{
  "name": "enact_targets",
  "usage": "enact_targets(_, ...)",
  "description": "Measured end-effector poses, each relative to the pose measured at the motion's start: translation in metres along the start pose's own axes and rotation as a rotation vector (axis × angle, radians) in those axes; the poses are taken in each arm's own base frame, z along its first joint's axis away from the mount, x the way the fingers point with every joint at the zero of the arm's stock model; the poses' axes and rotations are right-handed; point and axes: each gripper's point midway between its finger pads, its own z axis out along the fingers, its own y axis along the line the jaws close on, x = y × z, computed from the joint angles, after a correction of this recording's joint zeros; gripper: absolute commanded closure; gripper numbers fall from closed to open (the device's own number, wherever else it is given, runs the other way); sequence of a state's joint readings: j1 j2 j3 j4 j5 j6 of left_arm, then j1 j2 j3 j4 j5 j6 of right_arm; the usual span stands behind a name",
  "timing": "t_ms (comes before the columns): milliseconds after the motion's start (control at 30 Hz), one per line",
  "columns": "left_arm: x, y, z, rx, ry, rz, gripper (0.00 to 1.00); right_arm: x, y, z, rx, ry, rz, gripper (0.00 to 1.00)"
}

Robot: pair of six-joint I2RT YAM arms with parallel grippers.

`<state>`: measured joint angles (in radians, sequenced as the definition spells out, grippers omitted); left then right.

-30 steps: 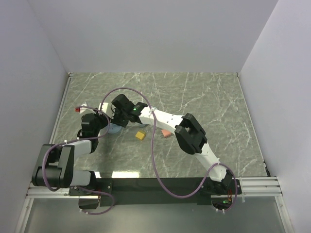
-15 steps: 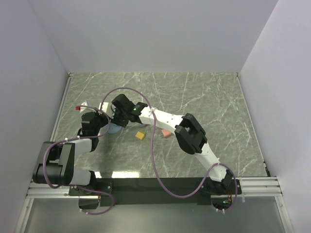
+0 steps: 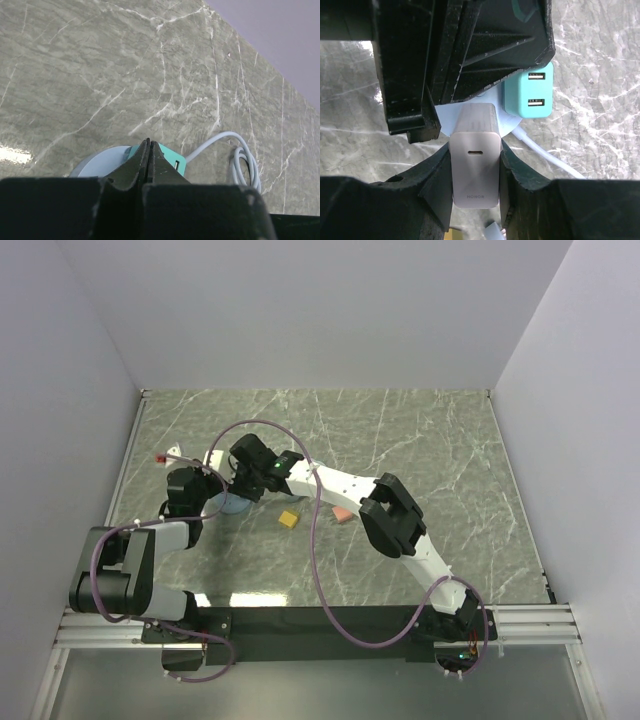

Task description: Insert the plug

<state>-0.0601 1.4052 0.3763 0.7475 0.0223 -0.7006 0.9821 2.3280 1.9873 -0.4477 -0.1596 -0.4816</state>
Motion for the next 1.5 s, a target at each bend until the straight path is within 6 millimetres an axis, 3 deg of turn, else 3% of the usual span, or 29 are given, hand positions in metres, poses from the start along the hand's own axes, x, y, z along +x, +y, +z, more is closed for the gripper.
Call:
enact_targets(233,0.007,-0.010,0.001,0.015,0.019,0.013,1.00,0.006,-0.001,-0.005,0.021,0.018,0.014,1.00)
enact_targets(700,0.044,-0.054,0.000,0.126,0.088,0.051,1.00,0.039,0.002,-0.038,0.084,0.116,0.057,1.00)
enact_targets(767,0.046,-0.058,0.000,0.133,0.090,0.049,0.92,0.043,0.002,-0.040,0.088,0.133,0.060,1.00)
enact_targets(867,0.048,-0.056,-0.003,0.123,0.084,0.034,0.71,0.043,0.001,-0.042,0.088,0.147,0.059,1.00)
enact_targets(967,0.053,-0.048,-0.014,0.095,0.084,0.018,0.58,0.044,0.001,-0.042,0.085,0.158,0.050,1.00)
enact_targets(1167,0.061,-0.034,-0.038,0.045,0.089,0.015,0.53,0.044,-0.001,-0.043,0.087,0.163,0.056,1.00)
enact_targets(1500,0.066,-0.004,-0.037,-0.097,0.078,0.004,0.58,0.046,-0.001,-0.042,0.078,0.158,0.066,1.00)
